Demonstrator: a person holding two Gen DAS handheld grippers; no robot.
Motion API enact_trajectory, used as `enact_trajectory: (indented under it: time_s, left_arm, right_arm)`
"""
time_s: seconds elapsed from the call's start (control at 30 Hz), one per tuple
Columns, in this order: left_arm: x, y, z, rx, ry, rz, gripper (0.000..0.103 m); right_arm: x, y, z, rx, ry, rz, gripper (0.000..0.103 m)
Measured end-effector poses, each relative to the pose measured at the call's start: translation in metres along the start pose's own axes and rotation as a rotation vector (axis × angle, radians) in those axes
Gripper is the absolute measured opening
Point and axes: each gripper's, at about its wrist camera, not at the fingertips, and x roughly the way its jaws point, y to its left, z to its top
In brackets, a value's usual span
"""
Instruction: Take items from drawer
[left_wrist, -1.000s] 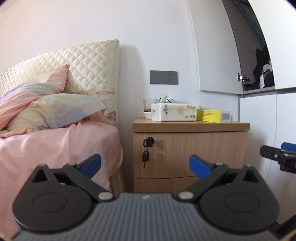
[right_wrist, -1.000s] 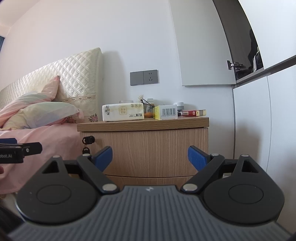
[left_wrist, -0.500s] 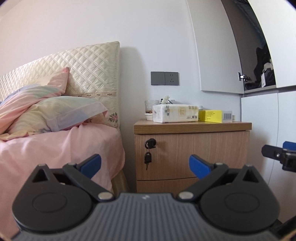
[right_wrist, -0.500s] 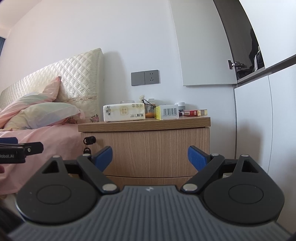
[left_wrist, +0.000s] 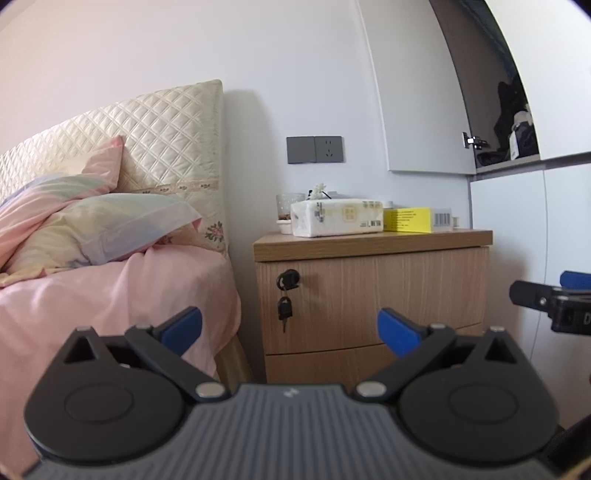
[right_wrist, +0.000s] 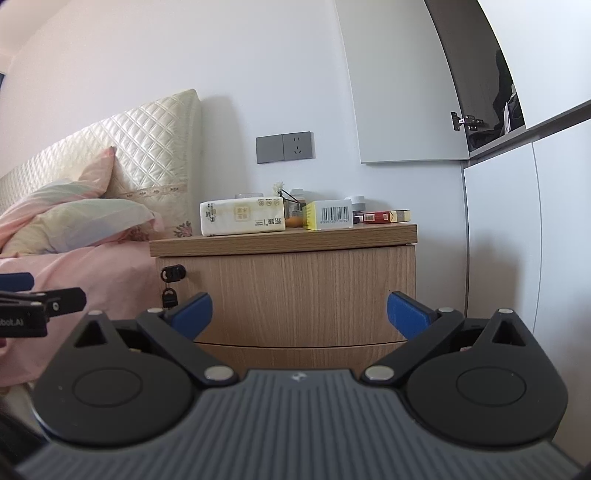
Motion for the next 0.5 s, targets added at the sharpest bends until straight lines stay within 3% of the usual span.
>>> enact_trajectory:
  time_s: [0.5]
  left_arm:
    - [0.0028, -0.0018, -0.0017, -0.002, 0.031, 0.019, 0.103]
  right_arm:
    - [0.0027, 0.0, -0.0021, 0.002, 0.02, -0.019, 0.103]
